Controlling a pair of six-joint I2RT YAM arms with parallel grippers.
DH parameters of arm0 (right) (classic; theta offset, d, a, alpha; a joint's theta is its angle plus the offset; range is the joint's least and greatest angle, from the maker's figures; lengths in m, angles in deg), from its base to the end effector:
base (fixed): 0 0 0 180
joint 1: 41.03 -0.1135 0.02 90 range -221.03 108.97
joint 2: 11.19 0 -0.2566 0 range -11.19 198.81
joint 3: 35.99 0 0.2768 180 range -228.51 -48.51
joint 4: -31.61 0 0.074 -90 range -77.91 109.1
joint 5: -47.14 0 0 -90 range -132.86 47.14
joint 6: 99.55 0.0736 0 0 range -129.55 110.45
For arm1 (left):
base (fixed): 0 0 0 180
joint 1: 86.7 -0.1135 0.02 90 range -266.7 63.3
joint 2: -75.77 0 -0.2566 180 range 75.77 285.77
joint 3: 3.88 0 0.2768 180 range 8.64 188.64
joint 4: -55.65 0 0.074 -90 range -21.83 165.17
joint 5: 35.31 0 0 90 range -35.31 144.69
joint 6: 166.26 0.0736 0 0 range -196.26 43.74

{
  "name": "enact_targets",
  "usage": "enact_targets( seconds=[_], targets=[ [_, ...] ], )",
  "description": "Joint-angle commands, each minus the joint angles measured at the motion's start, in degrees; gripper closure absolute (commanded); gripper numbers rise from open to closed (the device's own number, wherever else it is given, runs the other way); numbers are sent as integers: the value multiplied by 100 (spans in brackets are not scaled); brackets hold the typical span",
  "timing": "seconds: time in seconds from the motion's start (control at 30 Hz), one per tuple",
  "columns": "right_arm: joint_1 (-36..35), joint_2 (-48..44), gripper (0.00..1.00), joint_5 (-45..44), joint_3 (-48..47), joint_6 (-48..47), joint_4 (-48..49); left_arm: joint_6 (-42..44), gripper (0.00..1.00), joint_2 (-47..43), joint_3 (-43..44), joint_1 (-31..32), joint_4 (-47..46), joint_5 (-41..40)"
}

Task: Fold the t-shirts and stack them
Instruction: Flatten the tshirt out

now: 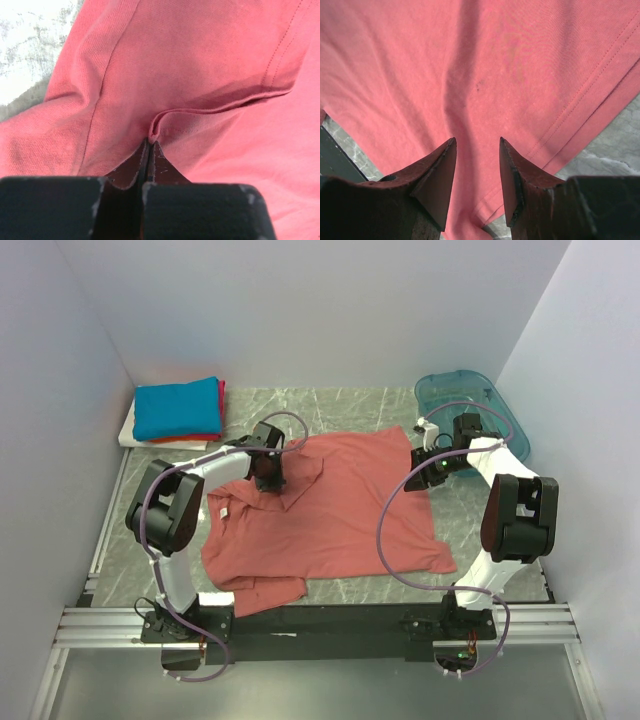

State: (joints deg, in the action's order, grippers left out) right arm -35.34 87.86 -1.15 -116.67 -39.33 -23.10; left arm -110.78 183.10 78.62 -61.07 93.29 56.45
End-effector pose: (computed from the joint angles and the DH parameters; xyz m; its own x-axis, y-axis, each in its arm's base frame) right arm 0.3637 0.0130 0.1563 -0.7673 -0.2962 -0.5688 -0.5758 0.7085 0.4079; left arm 0.3740 -0.1819 0.1114 -0.9110 -0.1912 -0.3654 -0.0863 0.9548 -0.2844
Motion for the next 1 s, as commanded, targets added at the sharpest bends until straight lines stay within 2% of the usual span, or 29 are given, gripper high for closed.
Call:
enact_targets(
  seconds=[0.0,0.47,0.67,0.97],
  targets=[
    [46,-149,53,127,-31,-116,-78,51,100,-256,210,-5,-8,52],
    [46,-78,53,-84,-127,-151,-35,323,100,-1091,578,-75,467,-35],
    [37,246,53,-1515,-540,42,466,622,100,-1468,570,-619,529,-158],
    [-322,870,50,-2167,-1138,297,616,868,100,-1671,684,-1068,450,-35]
  ],
)
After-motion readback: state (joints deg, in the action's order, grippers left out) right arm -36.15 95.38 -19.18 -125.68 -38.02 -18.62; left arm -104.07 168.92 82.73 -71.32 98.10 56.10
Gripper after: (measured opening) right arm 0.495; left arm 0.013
